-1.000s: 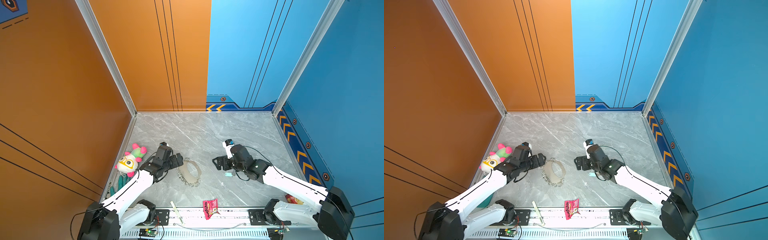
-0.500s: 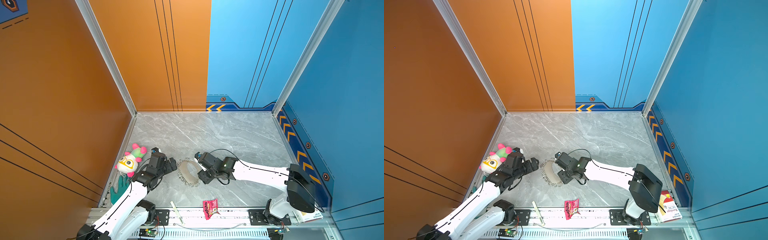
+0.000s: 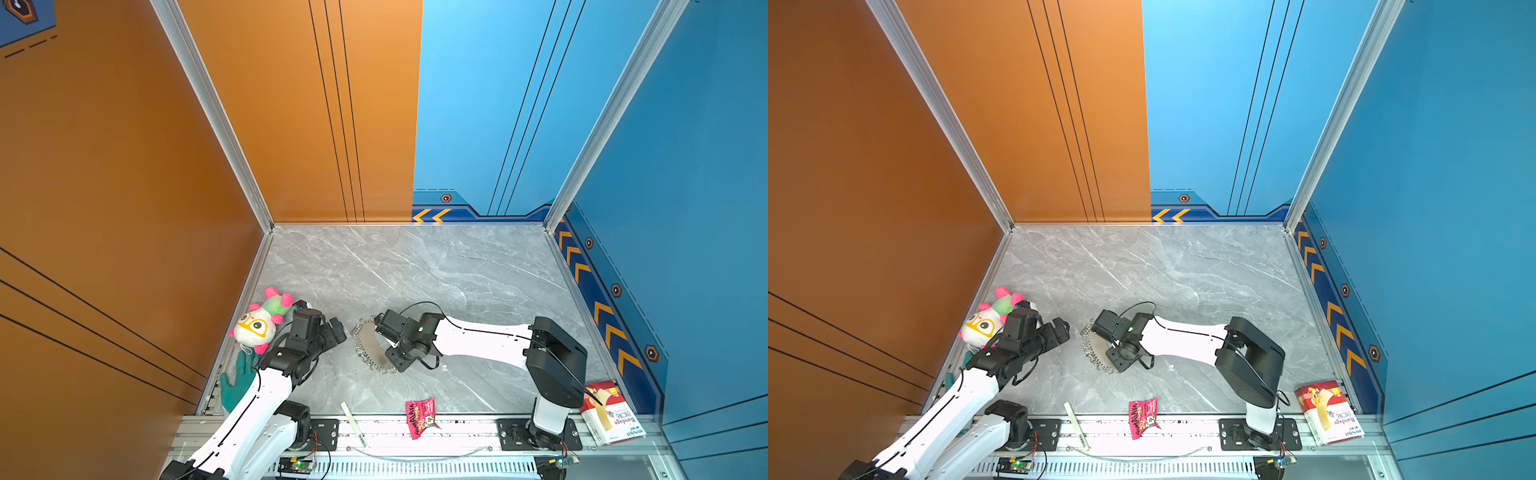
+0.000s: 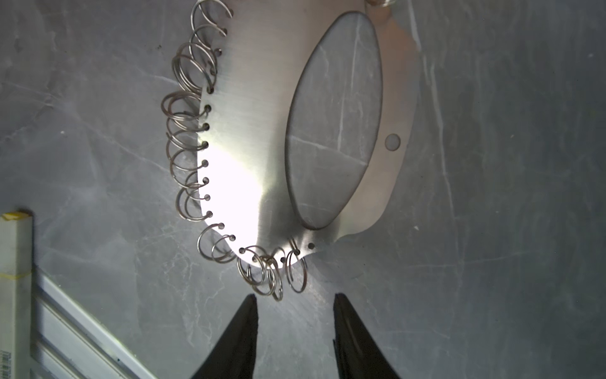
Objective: Attach keys to a key ring
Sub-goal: Pick up the keyring from the center of the table.
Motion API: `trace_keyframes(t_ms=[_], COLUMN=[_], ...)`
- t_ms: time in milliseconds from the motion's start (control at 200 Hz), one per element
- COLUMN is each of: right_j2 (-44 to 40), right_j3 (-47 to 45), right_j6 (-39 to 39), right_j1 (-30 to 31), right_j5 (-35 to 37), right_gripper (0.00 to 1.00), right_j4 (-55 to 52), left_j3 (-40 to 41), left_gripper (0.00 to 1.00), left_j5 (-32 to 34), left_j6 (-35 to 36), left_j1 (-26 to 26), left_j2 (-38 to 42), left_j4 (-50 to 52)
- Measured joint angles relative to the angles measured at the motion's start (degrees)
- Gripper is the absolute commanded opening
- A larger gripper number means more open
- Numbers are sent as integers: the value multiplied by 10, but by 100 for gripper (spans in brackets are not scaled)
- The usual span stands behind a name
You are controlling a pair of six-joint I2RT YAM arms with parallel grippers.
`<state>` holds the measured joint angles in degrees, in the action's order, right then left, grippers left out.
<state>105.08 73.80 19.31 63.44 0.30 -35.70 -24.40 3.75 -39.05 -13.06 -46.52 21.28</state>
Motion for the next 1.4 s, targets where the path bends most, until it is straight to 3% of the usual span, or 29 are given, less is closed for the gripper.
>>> trace_keyframes(t_ms=[986,1401], right_j2=[80,82], right_j3=[72,73], right_j6=[1,0], right_j1=[3,5], right_j5=[9,11], right_gripper=[7,13], right_j4=[-57,-59], left_j3=[0,0], left_gripper=[98,98], left_j5=[-10,-10], left_j6=[0,0], left_j1=[7,7], left_j2=[0,0], left_j4=[0,0])
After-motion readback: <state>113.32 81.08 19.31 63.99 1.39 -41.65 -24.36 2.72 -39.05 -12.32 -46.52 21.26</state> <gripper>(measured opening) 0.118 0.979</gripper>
